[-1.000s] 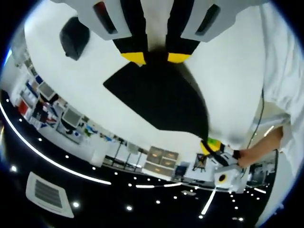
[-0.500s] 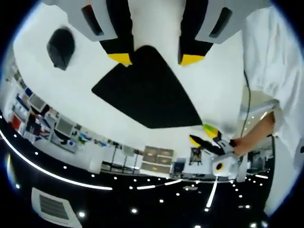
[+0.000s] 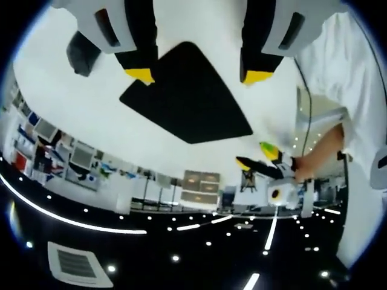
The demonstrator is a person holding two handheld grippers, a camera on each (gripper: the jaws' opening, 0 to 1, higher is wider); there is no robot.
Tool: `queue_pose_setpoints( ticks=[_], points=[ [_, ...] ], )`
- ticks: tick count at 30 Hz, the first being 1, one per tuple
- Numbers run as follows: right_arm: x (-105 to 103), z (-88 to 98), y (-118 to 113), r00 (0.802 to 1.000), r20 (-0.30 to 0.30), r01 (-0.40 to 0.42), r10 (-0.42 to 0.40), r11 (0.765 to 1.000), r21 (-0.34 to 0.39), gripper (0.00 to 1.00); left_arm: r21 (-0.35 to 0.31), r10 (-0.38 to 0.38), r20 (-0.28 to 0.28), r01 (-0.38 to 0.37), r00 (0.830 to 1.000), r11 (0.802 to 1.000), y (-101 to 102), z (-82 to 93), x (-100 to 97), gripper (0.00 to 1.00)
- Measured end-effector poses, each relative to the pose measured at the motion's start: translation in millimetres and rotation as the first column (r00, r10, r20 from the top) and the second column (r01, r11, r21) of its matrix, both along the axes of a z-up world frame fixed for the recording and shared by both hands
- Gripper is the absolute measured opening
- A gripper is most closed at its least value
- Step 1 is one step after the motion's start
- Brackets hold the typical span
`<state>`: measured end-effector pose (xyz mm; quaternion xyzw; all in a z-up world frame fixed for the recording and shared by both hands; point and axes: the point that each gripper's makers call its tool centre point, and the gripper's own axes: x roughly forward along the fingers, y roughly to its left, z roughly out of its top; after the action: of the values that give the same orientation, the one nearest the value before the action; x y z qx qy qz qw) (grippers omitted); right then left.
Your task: Arrange the mouse and mouse pad neatly on the desk surface
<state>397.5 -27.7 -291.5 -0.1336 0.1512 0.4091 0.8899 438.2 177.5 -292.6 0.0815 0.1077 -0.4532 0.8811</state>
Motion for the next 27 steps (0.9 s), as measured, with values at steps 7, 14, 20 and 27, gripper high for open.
queue_pose_setpoints(
  ticks=[7, 14, 20, 27],
  points=[
    [6.0, 37.1, 5.9, 0.999, 0.052, 0.007, -0.012, 0.995, 0.101, 0.52, -0.037, 0.022, -0.002, -0.022, 1.0, 0.999, -3.8, 19.3, 5.9, 0.57],
    [9.7, 69.5, 7.3, 0.993, 0.112, 0.004, -0.019, 0.991, 0.136, 0.51, -0.1, 0.044, 0.018, -0.042, 0.999, 0.994, -3.3, 55.5, 10.1, 0.57],
    [12.6, 85.2, 8.6, 0.99, 0.136, 0.003, -0.024, 0.988, 0.153, 0.5, -0.113, 0.045, 0.04, -0.04, 0.998, 0.993, -5.9, 76.0, 7.2, 0.58],
    [11.5, 112.3, 11.7, 0.985, 0.172, -0.018, -0.01, 0.987, 0.159, 0.5, -0.15, 0.027, 0.06, -0.018, 0.998, 0.989, -14.3, 111.2, -0.7, 0.6]
  ],
)
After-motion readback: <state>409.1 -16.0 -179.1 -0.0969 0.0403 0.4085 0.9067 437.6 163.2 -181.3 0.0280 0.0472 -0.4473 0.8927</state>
